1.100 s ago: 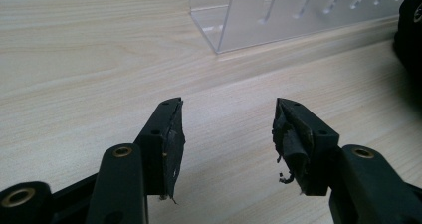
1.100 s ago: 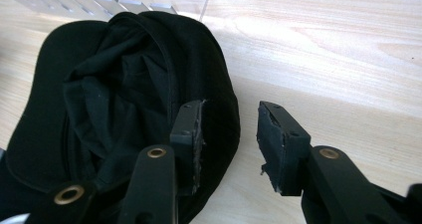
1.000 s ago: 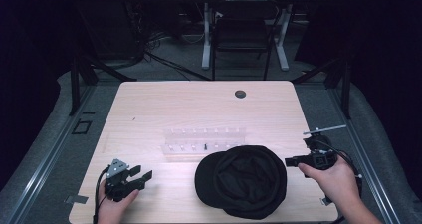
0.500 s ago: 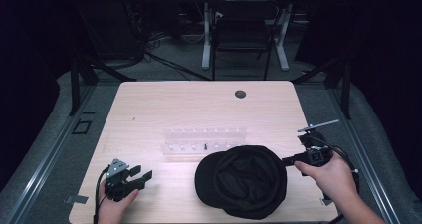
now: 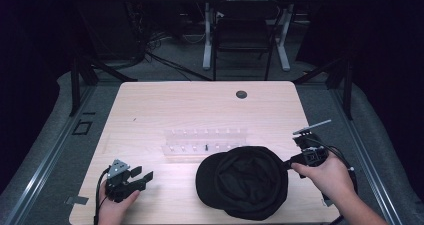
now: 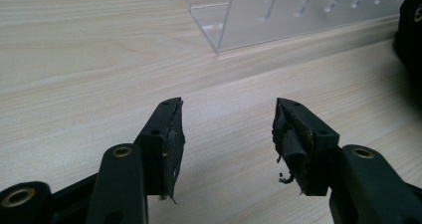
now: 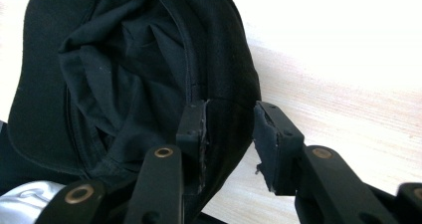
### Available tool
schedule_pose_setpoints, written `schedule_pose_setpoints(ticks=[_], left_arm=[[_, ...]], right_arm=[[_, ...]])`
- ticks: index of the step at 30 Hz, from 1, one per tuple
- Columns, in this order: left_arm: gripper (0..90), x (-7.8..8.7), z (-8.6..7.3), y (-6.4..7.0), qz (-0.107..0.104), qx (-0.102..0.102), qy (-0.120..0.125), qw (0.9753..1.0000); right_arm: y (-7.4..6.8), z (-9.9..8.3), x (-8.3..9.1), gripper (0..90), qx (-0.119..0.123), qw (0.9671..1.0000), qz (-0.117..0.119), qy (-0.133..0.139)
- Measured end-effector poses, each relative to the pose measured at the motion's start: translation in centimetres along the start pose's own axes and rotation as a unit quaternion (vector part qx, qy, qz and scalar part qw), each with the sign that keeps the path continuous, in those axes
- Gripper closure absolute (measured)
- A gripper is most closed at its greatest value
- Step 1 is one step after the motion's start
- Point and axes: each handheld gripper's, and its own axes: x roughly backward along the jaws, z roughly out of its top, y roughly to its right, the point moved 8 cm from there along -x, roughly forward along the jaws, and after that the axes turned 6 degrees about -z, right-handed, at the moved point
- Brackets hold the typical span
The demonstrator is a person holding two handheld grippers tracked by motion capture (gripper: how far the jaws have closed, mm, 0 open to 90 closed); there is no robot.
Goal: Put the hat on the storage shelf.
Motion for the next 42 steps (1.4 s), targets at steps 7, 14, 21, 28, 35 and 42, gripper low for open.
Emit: schedule_pose_setpoints(ticks=[7,14,21,28,35,42], left_arm=[[46.0,0.0,0.0,0.0,-0.002,-0.001,-0.003,1.0],[46.0,0.0,0.0,0.0,-0.002,0.0,-0.004,1.0],[46.0,0.0,0.0,0.0,-0.002,-0.001,-0.003,1.0],[46.0,-0.1,0.0,0.0,0.0,0.0,-0.002,1.0],[46.0,0.0,0.0,0.0,-0.001,0.0,-0.004,1.0],[46.0,-0.1,0.0,0.0,-0.001,-0.001,-0.002,1.0]], right_arm=[[0.0,0.0,-0.8,65.1,-0.013,0.9999,0.003,-0.007],[-0.2,-0.6,-1.6,68.6,-0.006,0.9995,0.002,-0.031],[-0.2,-0.8,-1.8,73.8,-0.012,0.9991,0.009,-0.041],[-0.2,-0.8,-1.8,78.8,-0.012,0.9987,0.016,-0.047],[-0.2,-1.0,-1.8,75.4,-0.019,0.9984,0.017,-0.05],[-0.3,-1.3,-2.1,74.5,-0.036,0.9979,0.026,-0.046]])
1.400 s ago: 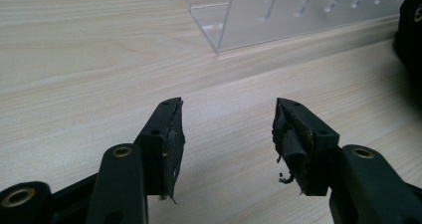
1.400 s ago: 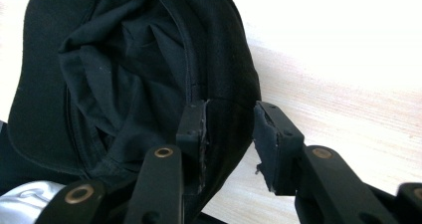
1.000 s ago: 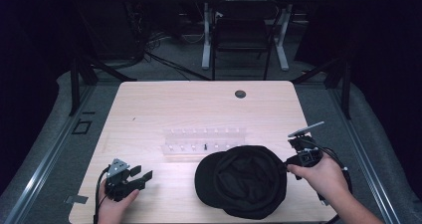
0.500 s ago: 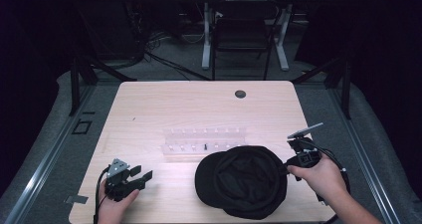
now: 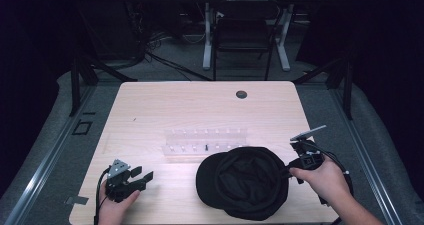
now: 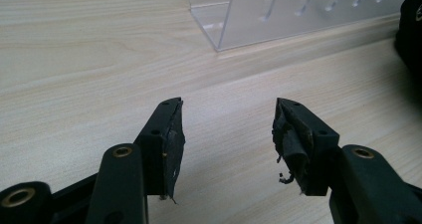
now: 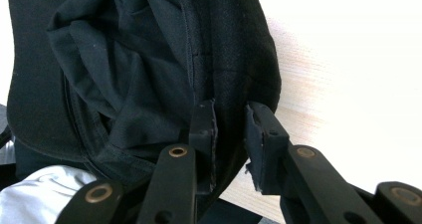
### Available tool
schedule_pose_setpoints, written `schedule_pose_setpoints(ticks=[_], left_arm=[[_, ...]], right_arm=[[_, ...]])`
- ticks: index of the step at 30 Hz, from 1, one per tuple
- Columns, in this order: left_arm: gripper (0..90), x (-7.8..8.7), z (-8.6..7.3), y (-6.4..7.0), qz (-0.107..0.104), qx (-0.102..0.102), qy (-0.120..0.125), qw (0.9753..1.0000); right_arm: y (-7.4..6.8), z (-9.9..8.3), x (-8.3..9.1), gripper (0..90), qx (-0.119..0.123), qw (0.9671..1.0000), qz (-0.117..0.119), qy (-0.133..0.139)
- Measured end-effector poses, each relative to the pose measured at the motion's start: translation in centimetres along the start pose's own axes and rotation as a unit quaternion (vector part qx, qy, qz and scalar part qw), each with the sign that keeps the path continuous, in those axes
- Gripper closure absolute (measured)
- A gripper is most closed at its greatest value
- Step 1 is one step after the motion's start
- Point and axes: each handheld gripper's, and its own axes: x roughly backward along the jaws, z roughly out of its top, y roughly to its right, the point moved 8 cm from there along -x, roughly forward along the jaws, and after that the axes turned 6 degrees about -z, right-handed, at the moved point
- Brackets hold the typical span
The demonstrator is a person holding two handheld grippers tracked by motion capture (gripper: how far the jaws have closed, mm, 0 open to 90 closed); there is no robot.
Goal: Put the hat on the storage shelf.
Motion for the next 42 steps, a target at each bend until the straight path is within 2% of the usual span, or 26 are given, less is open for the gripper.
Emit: schedule_pose_setpoints(ticks=[7,11,13,14,19,20,23,25,26,28,30,36,42], left_arm=[[46.0,0.0,0.0,0.0,0.001,0.0,0.0,1.0],[46.0,0.0,0.0,0.0,0.001,0.0,0.0,1.0],[46.0,0.0,0.0,0.0,0.0,0.001,0.0,1.0],[46.0,0.0,0.0,0.0,0.0,0.001,0.001,1.0],[46.0,0.0,0.0,0.0,0.0,0.001,-0.001,1.0],[46.0,0.0,0.0,0.0,0.001,0.001,0.001,1.0],[46.0,0.0,0.0,0.0,0.001,0.002,0.0,1.0],[46.0,0.0,0.0,0.0,0.001,0.002,0.0,1.0],[46.0,0.0,0.0,0.0,0.001,0.002,0.001,1.0],[46.0,0.0,0.0,0.0,0.001,0.001,0.0,1.0],[46.0,-0.1,0.0,0.0,0.001,0.001,0.0,1.0],[46.0,-0.1,0.0,0.0,0.0,0.001,0.0,1.0],[46.0,-0.1,-0.1,0.0,0.0,0.002,-0.001,1.0]], right_arm=[[0.2,0.0,-0.1,80.7,0.009,0.9999,0.002,-0.007],[0.1,0.0,0.0,85.5,0.005,0.9999,0.006,-0.006],[-0.1,0.1,0.1,86.4,-0.005,1.0,0.007,0.003],[0.0,0.1,0.3,86.7,0.004,0.9999,0.009,-0.002],[-0.6,0.4,1.0,87.4,0.0,0.9997,0.023,0.012],[-0.6,0.4,1.3,87.5,0.013,0.9996,0.026,0.005],[-1.1,0.6,1.8,87.7,0.006,0.9994,0.03,0.019],[-1.3,0.6,2.2,87.8,0.02,0.9991,0.033,0.014],[-1.6,0.7,2.3,87.8,0.009,0.9991,0.034,0.023],[-1.6,0.7,2.7,87.9,0.023,0.9988,0.039,0.02],[-2.0,0.8,3.0,87.9,0.016,0.9986,0.043,0.028],[-2.5,0.9,3.9,88.0,0.032,0.9979,0.049,0.026],[-3.1,1.1,4.6,88.1,0.031,0.997,0.065,0.028]])
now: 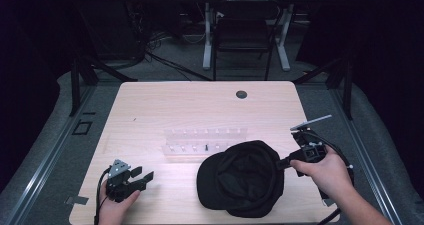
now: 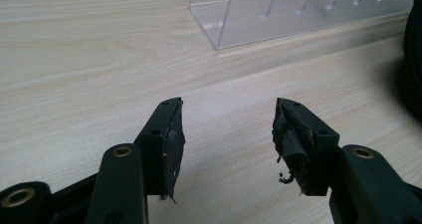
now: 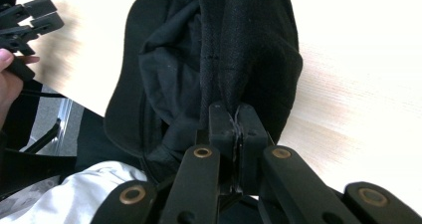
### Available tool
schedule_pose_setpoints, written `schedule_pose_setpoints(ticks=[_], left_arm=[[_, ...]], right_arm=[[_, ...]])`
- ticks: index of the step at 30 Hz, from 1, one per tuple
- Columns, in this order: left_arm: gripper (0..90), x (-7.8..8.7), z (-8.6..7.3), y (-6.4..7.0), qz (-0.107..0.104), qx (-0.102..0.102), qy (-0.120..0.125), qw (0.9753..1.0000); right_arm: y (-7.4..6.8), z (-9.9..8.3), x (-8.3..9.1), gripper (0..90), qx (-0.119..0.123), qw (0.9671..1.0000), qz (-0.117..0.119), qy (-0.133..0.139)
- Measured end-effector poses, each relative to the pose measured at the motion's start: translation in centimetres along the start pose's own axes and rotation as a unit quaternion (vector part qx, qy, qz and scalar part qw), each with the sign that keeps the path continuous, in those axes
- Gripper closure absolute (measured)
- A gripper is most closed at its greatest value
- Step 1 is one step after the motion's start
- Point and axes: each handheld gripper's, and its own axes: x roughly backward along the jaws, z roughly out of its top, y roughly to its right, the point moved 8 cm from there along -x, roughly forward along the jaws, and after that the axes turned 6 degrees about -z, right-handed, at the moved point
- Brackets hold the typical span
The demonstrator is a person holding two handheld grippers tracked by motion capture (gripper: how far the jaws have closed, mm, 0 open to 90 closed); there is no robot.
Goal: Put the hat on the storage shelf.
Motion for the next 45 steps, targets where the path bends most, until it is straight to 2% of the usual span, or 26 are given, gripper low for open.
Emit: schedule_pose_setpoints(ticks=[2,5,6,7,17,18,22,26,27,31,33,38,45], left_arm=[[46.0,0.0,0.0,0.0,0.001,0.001,-0.001,1.0],[45.9,0.0,0.0,0.0,0.001,0.002,0.0,1.0],[46.0,0.0,0.0,0.0,0.001,0.002,0.0,1.0],[46.0,0.0,0.0,0.0,0.0,0.002,0.0,1.0],[46.0,0.1,0.0,0.0,0.0,0.002,0.001,1.0],[46.0,0.1,0.0,0.0,0.0,0.002,0.001,1.0],[46.0,0.0,0.0,0.0,0.0,0.003,0.001,1.0],[46.0,0.0,0.0,0.0,0.0,0.002,0.001,1.0],[46.0,0.0,0.0,-0.1,0.0,0.003,0.001,1.0],[46.0,0.1,0.0,0.0,0.001,0.002,0.001,1.0],[46.0,0.0,0.0,0.0,0.001,0.002,0.001,1.0],[46.0,0.0,0.0,0.0,0.001,0.002,0.001,1.0],[46.0,0.1,0.0,0.0,0.001,0.002,0.001,1.0]], right_arm=[[-0.3,0.2,0.1,88.2,-0.008,0.9999,0.002,0.007],[-0.4,0.2,0.5,88.3,0.003,1.0,0.006,-0.001],[-0.6,0.4,0.5,88.4,-0.004,1.0,0.004,0.005],[-0.6,0.4,0.6,88.4,0.006,1.0,0.008,0.002],[-1.8,0.9,1.7,88.4,-0.009,0.999,0.044,0.006],[-1.8,0.9,1.8,88.4,0.001,0.9987,0.051,0.001],[-2.6,1.2,2.3,88.5,0.001,0.9979,0.064,0.008],[-3.4,1.4,2.9,88.5,-0.006,0.9956,0.093,0.016],[-3.4,1.5,3.0,88.5,0.001,0.9953,0.095,0.018],[-4.2,1.5,3.5,88.5,0.0,0.9929,0.117,0.021],[-4.4,1.5,3.6,88.5,0.003,0.9924,0.121,0.024],[-5.2,1.8,4.4,88.5,0.003,0.9885,0.147,0.036],[-6.0,2.1,5.3,88.5,0.002,0.9848,0.167,0.047]])
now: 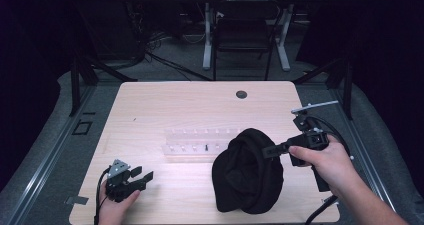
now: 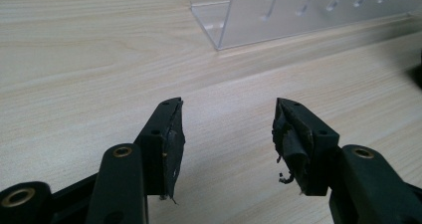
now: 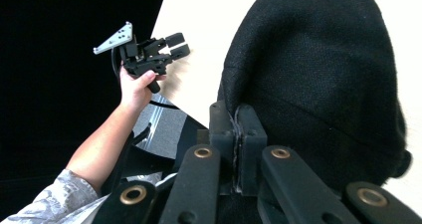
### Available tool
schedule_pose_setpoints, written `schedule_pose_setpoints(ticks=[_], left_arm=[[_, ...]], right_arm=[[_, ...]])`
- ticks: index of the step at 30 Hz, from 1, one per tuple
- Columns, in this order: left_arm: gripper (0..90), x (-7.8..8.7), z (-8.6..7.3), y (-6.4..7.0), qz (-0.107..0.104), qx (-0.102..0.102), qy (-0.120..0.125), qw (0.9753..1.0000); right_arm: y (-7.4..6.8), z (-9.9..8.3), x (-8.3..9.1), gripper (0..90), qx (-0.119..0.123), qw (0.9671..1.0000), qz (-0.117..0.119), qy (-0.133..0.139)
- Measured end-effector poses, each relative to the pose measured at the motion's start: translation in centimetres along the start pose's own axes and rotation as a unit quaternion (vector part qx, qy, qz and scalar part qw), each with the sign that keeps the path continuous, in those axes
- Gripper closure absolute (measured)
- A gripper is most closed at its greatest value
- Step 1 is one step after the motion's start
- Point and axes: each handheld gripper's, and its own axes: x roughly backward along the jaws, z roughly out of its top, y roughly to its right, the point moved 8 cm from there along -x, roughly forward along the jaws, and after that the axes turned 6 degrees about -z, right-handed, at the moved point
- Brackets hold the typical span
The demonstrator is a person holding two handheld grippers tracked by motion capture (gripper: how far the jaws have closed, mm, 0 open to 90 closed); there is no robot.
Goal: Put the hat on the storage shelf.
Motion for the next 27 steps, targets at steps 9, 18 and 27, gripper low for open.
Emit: schedule_pose_setpoints(ticks=[9,18,27], left_arm=[[46.0,0.0,0.0,0.0,0.0,-0.001,-0.001,1.0],[46.1,-0.1,-0.1,0.0,-0.001,-0.002,-0.004,1.0],[46.1,-0.1,-0.1,0.0,-0.002,-0.001,-0.004,1.0]], right_arm=[[-0.3,0.4,0.8,88.5,0.0,0.9999,0.009,0.012],[-0.4,1.0,1.8,88.5,-0.001,0.9995,0.013,0.028],[-1.1,1.8,2.7,88.6,0.003,0.9988,0.02,0.045]])
